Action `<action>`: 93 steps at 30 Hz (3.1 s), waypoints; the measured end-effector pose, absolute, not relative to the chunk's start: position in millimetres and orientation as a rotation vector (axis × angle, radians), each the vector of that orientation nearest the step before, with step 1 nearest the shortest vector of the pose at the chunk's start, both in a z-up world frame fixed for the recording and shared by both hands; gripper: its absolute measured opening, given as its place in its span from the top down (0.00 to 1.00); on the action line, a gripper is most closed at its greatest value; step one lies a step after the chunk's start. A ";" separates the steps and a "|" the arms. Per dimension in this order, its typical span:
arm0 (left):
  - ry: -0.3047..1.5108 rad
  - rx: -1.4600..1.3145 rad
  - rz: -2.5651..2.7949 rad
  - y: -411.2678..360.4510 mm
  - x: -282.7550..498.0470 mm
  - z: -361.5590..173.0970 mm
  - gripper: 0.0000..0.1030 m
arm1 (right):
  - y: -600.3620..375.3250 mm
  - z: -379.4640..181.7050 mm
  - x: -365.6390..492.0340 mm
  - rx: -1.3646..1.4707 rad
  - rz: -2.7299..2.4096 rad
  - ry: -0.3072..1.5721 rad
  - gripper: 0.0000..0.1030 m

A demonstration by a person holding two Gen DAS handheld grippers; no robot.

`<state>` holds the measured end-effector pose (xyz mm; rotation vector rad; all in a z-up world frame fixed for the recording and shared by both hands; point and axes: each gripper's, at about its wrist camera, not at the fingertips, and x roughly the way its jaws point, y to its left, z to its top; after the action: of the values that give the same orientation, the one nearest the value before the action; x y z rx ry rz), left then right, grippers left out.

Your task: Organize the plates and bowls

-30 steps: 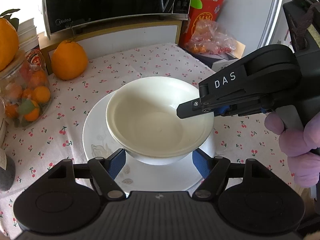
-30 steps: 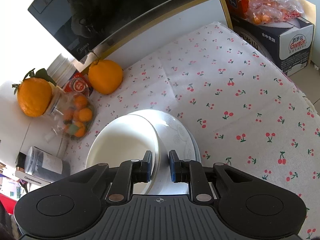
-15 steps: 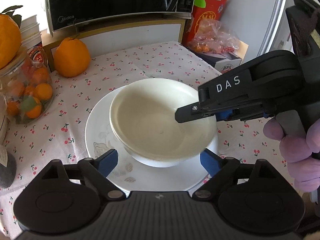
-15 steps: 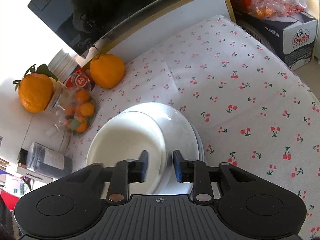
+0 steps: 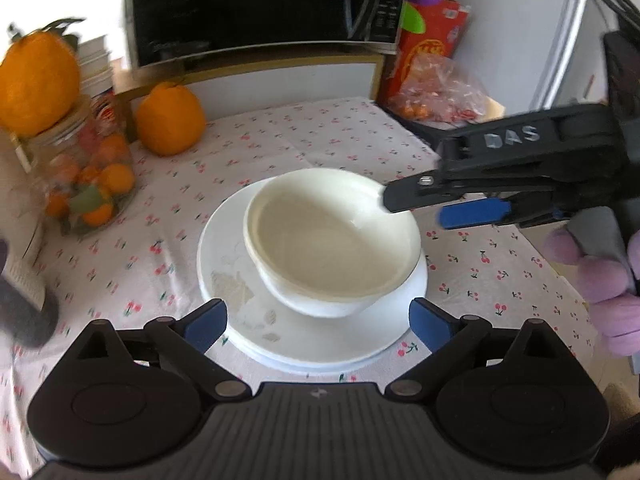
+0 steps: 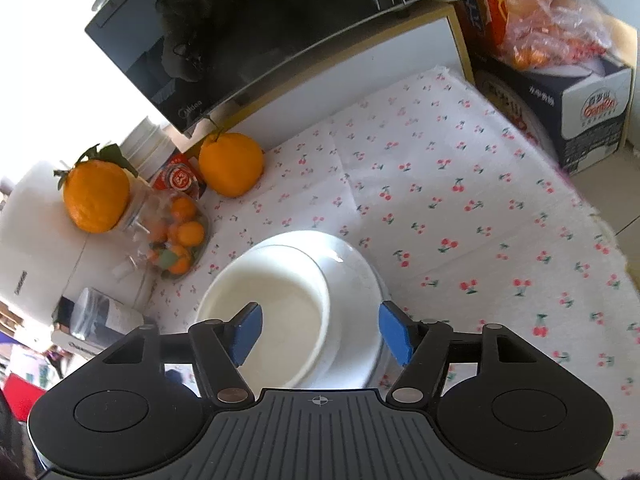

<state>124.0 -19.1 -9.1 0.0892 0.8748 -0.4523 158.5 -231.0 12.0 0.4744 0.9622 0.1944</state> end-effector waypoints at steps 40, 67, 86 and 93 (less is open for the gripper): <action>0.921 -0.022 -0.014 3.8 78.9 10.2 0.00 | -194.1 26.5 93.9 0.087 0.158 1.001 0.17; 0.935 0.027 -0.005 2.2 79.7 8.5 0.00 | -194.2 24.1 95.0 0.095 0.151 1.020 0.17; 0.944 0.040 0.000 0.7 79.5 7.5 0.00 | -194.1 22.1 95.2 0.093 0.147 1.019 0.17; 0.949 0.044 0.001 1.4 79.7 7.4 0.00 | -194.8 21.9 95.2 0.092 0.147 1.021 0.16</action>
<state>79.7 1.4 7.4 0.0444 0.9492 0.0009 95.2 -194.8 21.9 0.0917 1.0205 0.1469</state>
